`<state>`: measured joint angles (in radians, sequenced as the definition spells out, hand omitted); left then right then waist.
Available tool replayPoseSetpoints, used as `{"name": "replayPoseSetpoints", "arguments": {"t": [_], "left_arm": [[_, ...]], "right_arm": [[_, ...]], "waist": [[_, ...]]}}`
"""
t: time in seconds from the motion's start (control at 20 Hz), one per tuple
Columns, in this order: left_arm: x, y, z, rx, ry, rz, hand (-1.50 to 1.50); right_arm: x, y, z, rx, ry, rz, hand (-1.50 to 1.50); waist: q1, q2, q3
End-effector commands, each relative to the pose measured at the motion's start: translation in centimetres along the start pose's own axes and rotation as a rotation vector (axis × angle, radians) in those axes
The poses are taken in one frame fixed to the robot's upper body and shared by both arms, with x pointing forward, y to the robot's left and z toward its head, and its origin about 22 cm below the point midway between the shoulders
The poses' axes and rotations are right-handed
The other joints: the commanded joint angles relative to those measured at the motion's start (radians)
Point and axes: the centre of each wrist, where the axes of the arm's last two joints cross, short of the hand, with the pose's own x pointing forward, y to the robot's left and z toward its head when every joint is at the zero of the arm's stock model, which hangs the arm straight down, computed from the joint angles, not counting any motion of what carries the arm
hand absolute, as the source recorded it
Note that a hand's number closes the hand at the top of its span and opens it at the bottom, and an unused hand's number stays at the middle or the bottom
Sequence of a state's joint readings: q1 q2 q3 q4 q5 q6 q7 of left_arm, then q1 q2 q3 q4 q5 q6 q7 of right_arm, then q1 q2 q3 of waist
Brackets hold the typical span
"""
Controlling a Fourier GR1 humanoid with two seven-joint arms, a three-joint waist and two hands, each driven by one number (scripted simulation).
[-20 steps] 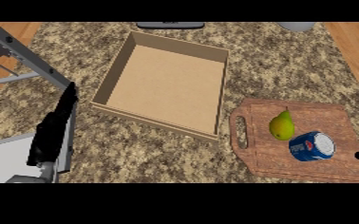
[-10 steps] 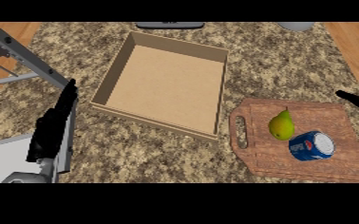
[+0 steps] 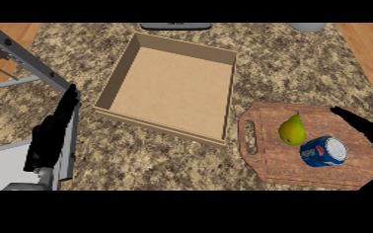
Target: Pick the can from the cutting board and place it in the cardboard box
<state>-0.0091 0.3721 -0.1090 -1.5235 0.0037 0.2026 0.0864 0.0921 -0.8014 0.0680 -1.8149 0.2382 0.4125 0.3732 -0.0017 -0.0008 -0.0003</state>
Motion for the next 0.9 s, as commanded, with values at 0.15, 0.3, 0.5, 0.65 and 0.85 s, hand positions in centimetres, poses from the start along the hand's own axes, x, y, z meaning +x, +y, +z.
{"name": "replayPoseSetpoints", "arguments": {"t": [0.15,0.3,0.5,0.65,0.85], "left_arm": [[0.4,-0.7,0.5,-0.009,-0.013,0.012,0.00],[0.6,1.1,0.3,0.010,-0.012,-0.022,0.00],[-0.1,-0.2,0.8,0.007,-0.009,-0.009,0.00],[-0.1,1.5,1.4,-0.021,0.014,-0.012,0.00],[0.7,1.2,1.7,0.003,0.003,0.007,0.00]], "right_arm": [[-0.4,2.7,-1.8,0.024,0.054,0.032,-1.50],[-1.1,2.1,-1.7,0.027,0.051,0.028,-1.50],[-2.0,3.0,-2.9,0.024,0.037,0.014,-1.50],[-2.4,3.8,-1.4,0.014,0.048,0.020,-1.50],[-0.8,1.9,-1.5,0.013,0.055,0.021,-1.50]], "waist": [[0.003,0.000,0.000],[0.001,0.000,0.000],[0.003,0.000,0.000],[0.001,0.000,0.001],[0.003,0.000,0.000]]}}
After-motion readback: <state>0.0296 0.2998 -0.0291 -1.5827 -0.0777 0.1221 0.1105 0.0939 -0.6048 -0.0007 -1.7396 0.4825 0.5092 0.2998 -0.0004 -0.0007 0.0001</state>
